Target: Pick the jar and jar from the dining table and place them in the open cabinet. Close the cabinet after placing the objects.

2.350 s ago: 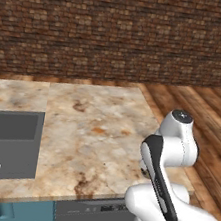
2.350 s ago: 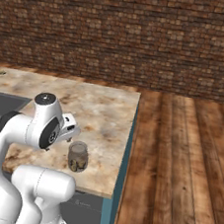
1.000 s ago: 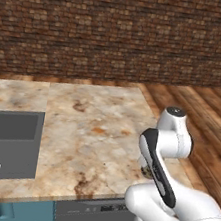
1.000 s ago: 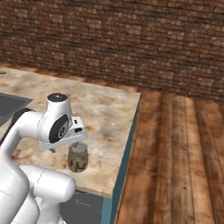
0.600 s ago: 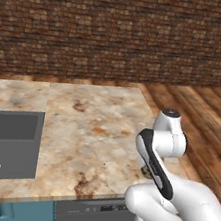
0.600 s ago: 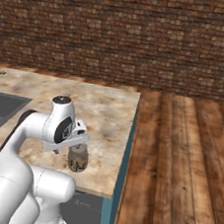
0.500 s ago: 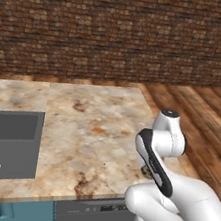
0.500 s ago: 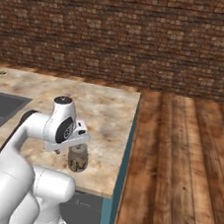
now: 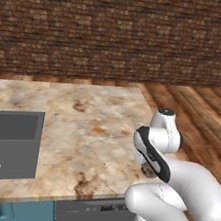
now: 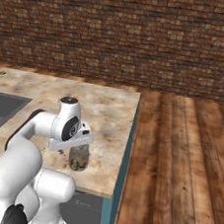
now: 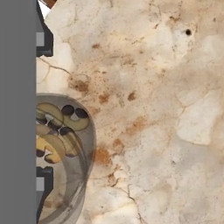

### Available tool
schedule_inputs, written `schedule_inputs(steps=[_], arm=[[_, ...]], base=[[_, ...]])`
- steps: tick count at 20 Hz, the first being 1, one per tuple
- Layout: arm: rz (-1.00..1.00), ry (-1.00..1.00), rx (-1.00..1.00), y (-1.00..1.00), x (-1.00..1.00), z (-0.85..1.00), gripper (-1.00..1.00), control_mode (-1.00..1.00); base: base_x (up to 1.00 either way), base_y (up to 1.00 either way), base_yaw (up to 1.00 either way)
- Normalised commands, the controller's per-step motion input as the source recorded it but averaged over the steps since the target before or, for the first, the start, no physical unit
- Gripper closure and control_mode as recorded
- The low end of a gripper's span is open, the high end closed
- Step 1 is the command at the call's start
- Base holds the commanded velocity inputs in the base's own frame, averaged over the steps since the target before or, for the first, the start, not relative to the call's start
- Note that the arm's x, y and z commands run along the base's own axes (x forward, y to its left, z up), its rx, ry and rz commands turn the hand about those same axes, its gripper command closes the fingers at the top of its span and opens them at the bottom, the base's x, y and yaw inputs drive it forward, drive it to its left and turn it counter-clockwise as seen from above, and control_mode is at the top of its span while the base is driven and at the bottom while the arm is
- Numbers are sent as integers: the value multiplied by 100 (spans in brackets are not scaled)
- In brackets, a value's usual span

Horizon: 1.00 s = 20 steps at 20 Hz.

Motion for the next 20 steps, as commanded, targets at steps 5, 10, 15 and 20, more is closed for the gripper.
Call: schedule_inputs(steps=[5, 10, 15, 20], arm=[[0, 6, 0, -2, 10, -19, -100, -100], [0, 0, 0, 1, -13, -26, -100, -100], [0, 0, 0, 0, -37, -45, -100, -100], [0, 0, 0, 1, -14, -29, 100, -100]], base=[[0, 0, 0], [0, 0, 0], [0, 0, 0], [0, 0, 0]])
